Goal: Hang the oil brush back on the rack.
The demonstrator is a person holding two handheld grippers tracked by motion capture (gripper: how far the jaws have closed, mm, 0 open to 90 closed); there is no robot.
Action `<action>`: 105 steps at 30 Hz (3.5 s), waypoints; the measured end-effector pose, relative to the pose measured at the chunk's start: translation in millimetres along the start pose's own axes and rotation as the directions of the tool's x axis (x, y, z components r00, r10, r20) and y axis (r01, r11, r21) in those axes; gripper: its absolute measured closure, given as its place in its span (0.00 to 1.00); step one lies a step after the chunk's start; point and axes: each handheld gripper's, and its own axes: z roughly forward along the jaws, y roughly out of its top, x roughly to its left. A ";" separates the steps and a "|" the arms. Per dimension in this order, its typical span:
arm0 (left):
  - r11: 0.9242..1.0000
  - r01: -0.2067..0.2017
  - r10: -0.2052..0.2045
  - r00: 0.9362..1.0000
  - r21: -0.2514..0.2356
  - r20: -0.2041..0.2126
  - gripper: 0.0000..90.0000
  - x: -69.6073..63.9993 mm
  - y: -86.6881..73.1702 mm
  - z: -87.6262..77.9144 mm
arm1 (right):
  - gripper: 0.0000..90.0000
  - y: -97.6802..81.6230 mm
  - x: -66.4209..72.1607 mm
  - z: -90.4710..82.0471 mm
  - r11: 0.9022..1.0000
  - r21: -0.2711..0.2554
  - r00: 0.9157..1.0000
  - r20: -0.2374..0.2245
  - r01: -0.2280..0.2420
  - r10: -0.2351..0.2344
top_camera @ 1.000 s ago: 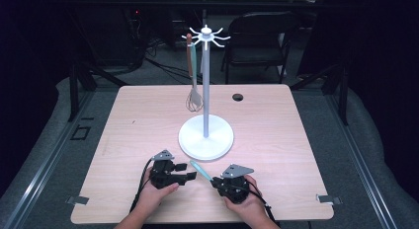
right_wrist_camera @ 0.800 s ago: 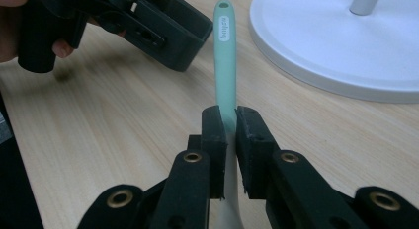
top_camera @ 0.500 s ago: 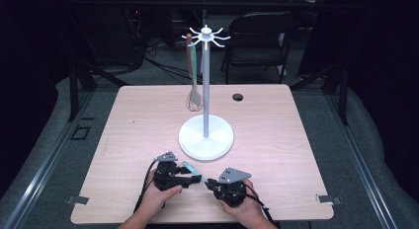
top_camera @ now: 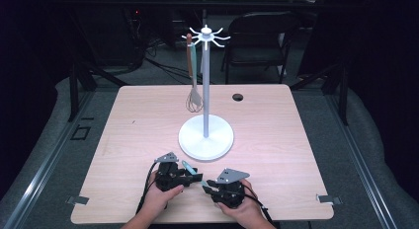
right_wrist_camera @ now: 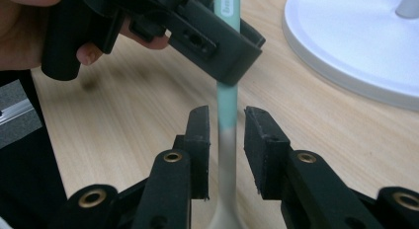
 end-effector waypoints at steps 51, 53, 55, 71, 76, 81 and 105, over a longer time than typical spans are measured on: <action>0.999 0.013 -0.013 1.000 -0.051 0.003 0.79 -20.1 0.3 1.7 | 0.92 2.0 4.0 8.8 0.995 -0.006 0.994 0.035 -0.100 0.100; 0.999 0.004 -0.004 1.000 -0.053 -0.005 0.81 -20.7 0.6 1.5 | 0.92 2.0 3.6 8.7 0.995 -0.008 0.994 0.030 -0.102 0.103; 0.999 -0.002 0.001 1.000 -0.054 -0.017 0.85 -20.7 0.6 1.3 | 0.92 2.1 3.5 8.5 0.995 -0.010 0.994 0.029 -0.103 0.103; 0.998 0.013 -0.013 1.000 -0.056 0.007 0.87 -15.8 0.1 2.6 | 0.76 2.9 -22.4 -17.7 0.995 0.016 0.991 0.095 -0.100 0.098; 0.998 0.020 -0.018 0.999 -0.052 0.044 0.90 -18.5 3.6 3.4 | 0.74 2.6 -36.0 -22.9 0.991 -0.003 0.984 0.123 -0.132 0.131; 0.999 -0.019 0.021 0.997 -0.034 0.078 0.94 -28.4 11.5 7.4 | 0.74 3.6 -45.0 -30.6 0.986 -0.029 0.977 0.134 -0.163 0.165; 0.979 -0.199 0.196 0.978 0.048 0.072 0.94 -37.4 68.2 -5.4 | 0.73 2.4 -65.7 -47.8 0.969 -0.083 0.958 0.151 -0.232 0.242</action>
